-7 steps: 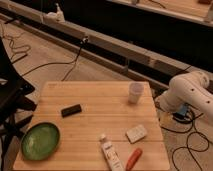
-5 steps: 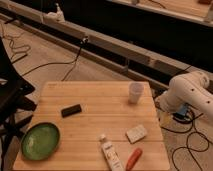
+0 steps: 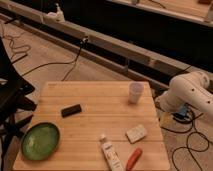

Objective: Place the ceramic cup in the ceramic bowl

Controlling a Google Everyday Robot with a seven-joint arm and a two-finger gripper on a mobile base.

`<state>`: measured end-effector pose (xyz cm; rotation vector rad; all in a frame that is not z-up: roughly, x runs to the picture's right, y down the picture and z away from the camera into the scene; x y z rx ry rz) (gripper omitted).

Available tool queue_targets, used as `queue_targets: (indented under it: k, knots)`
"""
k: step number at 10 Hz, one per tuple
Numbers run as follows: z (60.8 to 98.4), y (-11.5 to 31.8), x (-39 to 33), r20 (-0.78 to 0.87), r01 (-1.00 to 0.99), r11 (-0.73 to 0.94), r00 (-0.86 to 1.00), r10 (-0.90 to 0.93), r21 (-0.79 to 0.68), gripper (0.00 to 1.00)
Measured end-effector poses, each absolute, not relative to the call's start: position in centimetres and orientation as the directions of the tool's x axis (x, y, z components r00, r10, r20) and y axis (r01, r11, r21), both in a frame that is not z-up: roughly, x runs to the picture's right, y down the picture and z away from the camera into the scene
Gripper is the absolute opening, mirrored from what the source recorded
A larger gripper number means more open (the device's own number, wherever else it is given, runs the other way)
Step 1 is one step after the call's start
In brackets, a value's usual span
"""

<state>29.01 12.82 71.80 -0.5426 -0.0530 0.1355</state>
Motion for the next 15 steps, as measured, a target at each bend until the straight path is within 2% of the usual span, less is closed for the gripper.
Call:
queue_targets:
  k: [15]
  knots:
    - [71.8,12.55,29.28,0.009,-0.112,0.85,0.991,0.136,-0.514,0.8]
